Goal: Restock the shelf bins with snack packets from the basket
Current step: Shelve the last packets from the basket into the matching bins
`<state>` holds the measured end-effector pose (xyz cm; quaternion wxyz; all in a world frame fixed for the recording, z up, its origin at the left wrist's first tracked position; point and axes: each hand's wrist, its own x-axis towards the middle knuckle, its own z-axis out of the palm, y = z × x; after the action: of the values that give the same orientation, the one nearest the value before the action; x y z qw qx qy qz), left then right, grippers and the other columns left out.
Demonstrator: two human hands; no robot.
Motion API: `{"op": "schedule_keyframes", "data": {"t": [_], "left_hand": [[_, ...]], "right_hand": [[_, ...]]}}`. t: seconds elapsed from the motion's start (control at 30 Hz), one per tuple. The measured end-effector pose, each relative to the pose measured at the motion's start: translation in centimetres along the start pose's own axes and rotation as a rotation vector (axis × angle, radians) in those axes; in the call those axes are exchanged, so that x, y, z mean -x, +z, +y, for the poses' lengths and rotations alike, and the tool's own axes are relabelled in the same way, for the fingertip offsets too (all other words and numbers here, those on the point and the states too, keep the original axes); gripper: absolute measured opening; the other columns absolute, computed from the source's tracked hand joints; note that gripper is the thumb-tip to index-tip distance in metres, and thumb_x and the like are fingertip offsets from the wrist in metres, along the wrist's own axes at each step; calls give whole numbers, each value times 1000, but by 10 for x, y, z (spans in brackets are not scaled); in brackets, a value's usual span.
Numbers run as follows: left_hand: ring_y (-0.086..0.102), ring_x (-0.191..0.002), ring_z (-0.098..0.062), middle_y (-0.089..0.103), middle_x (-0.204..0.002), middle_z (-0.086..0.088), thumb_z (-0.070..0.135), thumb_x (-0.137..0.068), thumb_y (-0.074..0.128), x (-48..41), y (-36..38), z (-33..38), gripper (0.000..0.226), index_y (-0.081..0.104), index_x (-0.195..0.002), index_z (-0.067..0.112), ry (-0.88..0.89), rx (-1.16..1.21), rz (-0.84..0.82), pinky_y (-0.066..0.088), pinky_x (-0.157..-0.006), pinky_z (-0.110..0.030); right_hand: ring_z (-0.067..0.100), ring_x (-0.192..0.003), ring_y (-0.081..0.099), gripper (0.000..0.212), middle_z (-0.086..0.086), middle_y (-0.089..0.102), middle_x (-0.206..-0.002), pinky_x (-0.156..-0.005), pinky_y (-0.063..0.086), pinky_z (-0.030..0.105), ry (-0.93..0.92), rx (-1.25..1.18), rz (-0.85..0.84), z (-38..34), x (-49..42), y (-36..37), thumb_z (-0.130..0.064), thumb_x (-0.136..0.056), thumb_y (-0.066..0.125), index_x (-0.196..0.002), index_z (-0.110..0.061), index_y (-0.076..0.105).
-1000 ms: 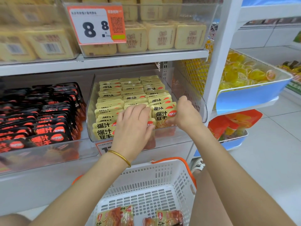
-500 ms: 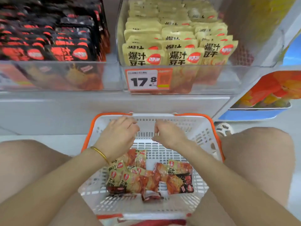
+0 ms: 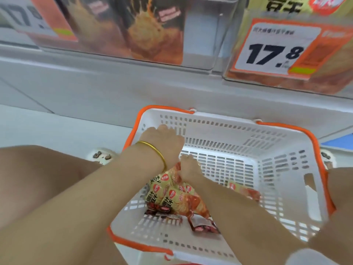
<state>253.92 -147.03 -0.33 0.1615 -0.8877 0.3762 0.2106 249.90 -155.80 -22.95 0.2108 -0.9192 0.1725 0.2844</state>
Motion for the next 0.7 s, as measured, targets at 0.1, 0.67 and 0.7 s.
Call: {"op": "schedule_keyframes", "data": {"t": [0.1, 0.67, 0.7], "left_hand": [[41, -119, -26, 49, -124, -6, 26, -97, 46, -3, 0, -3, 31, 44, -126, 16, -15, 1, -14, 37, -96, -38], [59, -70, -18, 62, -86, -3, 11, -84, 66, 15, -77, 35, 19, 49, -83, 19, -11, 1037, 138, 52, -72, -40], [57, -68, -15, 60, -83, 0, 13, -84, 66, 18, -93, 42, 20, 48, -81, 22, 42, 967, 189, 50, -69, -37]], "right_hand": [[22, -90, 61, 9, 8, 61, -107, -75, 55, 31, 5, 6, -6, 0, -2, 3, -6, -86, 60, -92, -10, 65], [11, -69, 62, 15, 8, 62, -87, -64, 55, 24, -130, -911, 78, 69, 203, -224, 2, -83, 67, -91, -6, 58], [11, -74, 61, 24, 6, 63, -91, -68, 53, 23, -170, -833, 187, 70, 211, -238, -1, -81, 70, -101, -8, 60]]}}
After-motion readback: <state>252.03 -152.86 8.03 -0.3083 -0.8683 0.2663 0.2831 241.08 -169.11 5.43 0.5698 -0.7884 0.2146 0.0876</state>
